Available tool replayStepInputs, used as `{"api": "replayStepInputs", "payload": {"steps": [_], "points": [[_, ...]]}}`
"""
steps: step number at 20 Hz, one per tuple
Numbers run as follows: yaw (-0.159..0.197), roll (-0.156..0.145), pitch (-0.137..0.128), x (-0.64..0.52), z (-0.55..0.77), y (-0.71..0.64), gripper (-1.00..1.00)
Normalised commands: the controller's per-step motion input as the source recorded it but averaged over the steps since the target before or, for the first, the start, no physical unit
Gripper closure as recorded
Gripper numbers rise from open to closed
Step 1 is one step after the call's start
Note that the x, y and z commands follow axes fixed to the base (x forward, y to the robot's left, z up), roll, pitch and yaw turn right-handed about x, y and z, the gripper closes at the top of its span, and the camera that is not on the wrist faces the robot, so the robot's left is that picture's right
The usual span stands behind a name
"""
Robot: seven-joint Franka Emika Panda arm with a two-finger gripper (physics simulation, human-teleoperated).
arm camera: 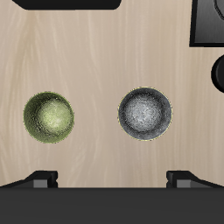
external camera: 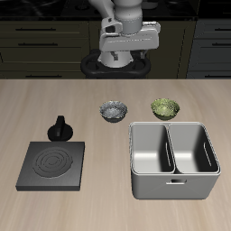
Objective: Place the green bowl on the flat stove and turn on the flat stove
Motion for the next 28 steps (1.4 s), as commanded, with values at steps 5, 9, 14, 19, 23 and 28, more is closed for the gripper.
{"api": "replayStepInputs", "payload": {"steps": [5, 9, 14, 19, 23, 28], "points": [[0.006, 0.025, 0.021, 0.11, -0.07, 0.43, -1.0], [0.003, 0.059, 0.05, 0.14, -0.19, 0.66, -1.0], [0.005, 0.054, 0.024, 0.13, -0.1, 0.58, -1.0], [0.014, -0.004, -0.025, 0.13, -0.07, 0.17, -1.0], [-0.007, -0.024, 0.068, 0.17, -0.35, 0.02, -1.0], [-0.006, -0.047, 0.003, 0.06, -0.27, -0.06, -1.0]]}}
